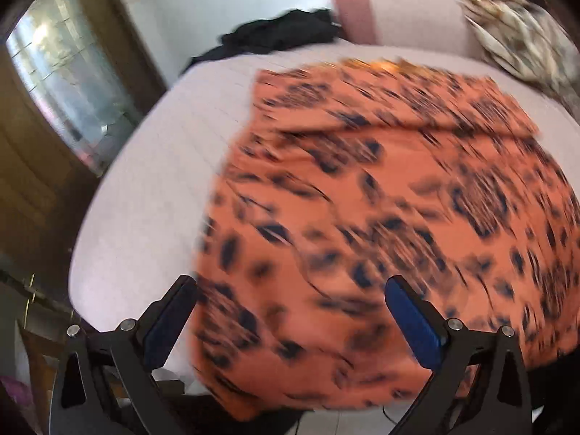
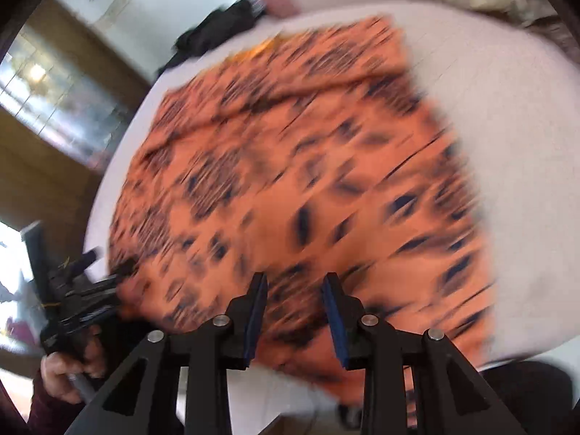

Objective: Fold small clothes

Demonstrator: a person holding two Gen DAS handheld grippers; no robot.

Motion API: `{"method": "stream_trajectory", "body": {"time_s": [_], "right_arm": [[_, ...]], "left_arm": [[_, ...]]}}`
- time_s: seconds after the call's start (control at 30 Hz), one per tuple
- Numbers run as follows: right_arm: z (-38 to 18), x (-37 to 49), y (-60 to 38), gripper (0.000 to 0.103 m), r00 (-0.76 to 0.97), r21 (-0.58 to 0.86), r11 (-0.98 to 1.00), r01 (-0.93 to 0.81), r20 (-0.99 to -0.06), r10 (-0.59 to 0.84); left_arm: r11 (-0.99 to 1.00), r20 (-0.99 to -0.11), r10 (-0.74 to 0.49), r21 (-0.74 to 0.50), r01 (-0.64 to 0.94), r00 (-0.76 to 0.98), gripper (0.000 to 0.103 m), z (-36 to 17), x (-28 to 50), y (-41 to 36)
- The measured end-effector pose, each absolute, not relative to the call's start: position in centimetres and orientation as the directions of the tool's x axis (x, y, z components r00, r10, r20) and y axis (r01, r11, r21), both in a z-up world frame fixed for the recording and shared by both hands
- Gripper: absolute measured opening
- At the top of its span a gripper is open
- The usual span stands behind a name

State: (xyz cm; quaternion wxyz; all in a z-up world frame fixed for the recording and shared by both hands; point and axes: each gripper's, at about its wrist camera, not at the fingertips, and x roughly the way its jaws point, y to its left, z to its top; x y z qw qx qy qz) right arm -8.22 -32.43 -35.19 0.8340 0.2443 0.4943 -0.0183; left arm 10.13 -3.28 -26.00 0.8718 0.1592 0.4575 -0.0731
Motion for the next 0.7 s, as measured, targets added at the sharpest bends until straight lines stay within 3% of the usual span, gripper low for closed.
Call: {"method": "stream_trajectory", "body": {"time_s": [0.27, 0.43, 0.7], "right_arm": [[-37.7, -4.8, -38.9, 0.036, 0.456, 0.424, 0.8, 0.425, -0.864, 0.215], [-37.9, -6.7, -37.5, 0.037, 0.475, 0.411, 0.83, 0.376, -0.855, 0.207], [-38.6, -9.4, -35.3, 0.037, 0.497, 0.396, 0.848, 0.352, -0.847, 0.189]], "left_arm": [[0.959, -0.876, 0.13, 0.23, 0.164, 0.465, 0.103, -29.2, 15.0, -0.3], [0.978, -0.878, 0.073, 0.156, 0.139, 0.473, 0.103, -30.0, 13.2, 1.5], [0.97, -0.88, 0.091, 0.185, 0.16, 0.466, 0.103, -30.6, 9.3, 2.5]]}}
